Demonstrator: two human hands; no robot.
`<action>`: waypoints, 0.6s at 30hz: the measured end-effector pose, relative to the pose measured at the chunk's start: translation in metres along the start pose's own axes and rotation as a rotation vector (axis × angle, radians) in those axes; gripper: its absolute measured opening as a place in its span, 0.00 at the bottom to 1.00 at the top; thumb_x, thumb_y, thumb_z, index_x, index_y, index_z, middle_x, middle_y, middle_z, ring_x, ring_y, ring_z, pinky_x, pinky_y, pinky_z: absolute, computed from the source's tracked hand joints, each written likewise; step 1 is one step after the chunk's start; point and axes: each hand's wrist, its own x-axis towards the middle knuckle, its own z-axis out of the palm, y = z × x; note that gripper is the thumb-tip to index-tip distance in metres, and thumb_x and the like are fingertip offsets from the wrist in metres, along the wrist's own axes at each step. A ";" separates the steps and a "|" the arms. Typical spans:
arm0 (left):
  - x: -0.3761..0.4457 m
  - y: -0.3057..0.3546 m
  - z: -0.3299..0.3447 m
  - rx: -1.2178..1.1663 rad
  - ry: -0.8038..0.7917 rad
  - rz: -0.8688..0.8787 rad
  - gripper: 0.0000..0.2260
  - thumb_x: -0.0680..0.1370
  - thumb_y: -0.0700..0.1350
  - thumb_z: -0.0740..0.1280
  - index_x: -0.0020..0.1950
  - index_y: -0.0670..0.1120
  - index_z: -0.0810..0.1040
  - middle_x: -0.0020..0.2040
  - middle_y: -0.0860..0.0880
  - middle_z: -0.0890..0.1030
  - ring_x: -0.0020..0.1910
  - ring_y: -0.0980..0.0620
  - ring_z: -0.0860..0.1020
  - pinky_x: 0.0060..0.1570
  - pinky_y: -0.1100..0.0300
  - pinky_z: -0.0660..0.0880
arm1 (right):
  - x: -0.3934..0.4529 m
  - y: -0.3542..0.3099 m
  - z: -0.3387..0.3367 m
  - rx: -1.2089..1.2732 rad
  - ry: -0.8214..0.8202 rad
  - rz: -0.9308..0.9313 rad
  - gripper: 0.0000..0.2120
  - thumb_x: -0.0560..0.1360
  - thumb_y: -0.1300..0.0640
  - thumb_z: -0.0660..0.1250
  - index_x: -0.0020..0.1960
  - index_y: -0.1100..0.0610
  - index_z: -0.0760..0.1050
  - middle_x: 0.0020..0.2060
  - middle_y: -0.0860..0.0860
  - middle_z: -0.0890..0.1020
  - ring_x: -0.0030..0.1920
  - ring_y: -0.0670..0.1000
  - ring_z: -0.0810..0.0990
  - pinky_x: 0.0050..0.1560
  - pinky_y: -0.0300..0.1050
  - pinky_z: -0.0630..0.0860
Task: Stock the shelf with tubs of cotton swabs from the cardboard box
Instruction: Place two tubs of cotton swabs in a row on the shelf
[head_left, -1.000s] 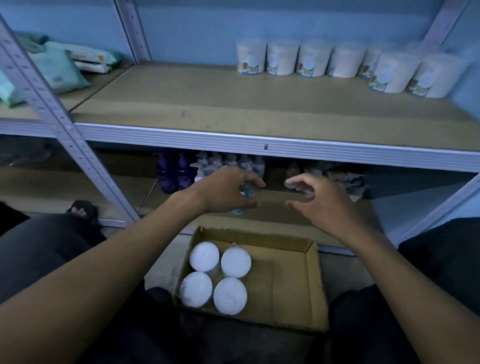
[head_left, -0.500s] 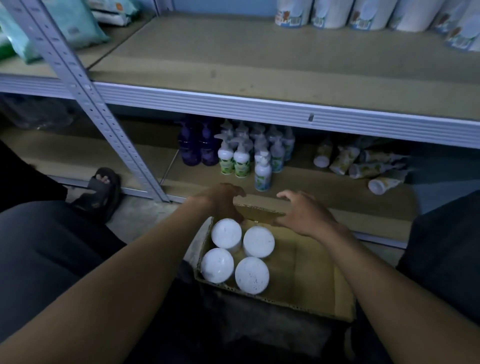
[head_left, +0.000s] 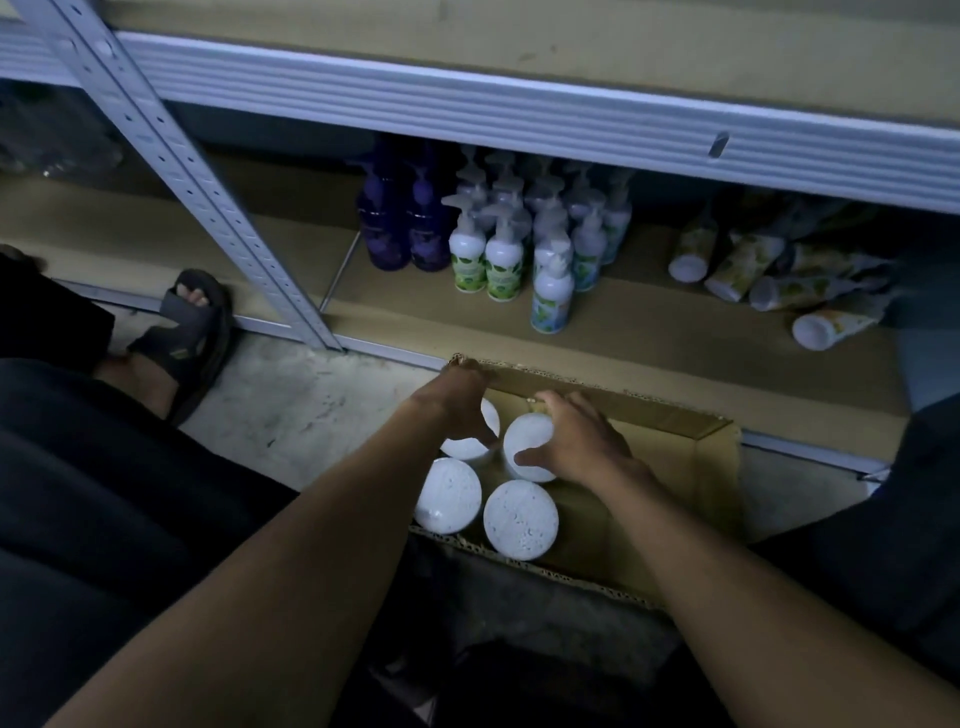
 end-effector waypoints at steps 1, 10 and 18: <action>0.003 -0.001 0.003 -0.004 0.003 -0.009 0.36 0.63 0.55 0.80 0.68 0.47 0.76 0.66 0.46 0.77 0.63 0.45 0.76 0.61 0.53 0.76 | 0.003 -0.001 0.004 0.000 -0.004 -0.001 0.41 0.66 0.41 0.78 0.75 0.42 0.62 0.71 0.49 0.65 0.68 0.57 0.70 0.59 0.54 0.74; 0.011 -0.019 0.027 0.036 0.019 -0.023 0.40 0.64 0.54 0.80 0.73 0.53 0.69 0.73 0.51 0.67 0.69 0.45 0.70 0.66 0.48 0.71 | 0.017 0.002 0.028 -0.010 -0.036 0.015 0.41 0.66 0.41 0.78 0.73 0.42 0.63 0.71 0.48 0.64 0.67 0.58 0.69 0.57 0.52 0.71; 0.016 -0.014 0.038 0.150 0.066 -0.034 0.43 0.62 0.58 0.80 0.73 0.53 0.67 0.74 0.49 0.66 0.72 0.44 0.66 0.64 0.44 0.65 | 0.020 0.003 0.040 -0.032 0.014 -0.012 0.37 0.66 0.41 0.78 0.69 0.42 0.64 0.68 0.48 0.64 0.64 0.58 0.69 0.54 0.51 0.72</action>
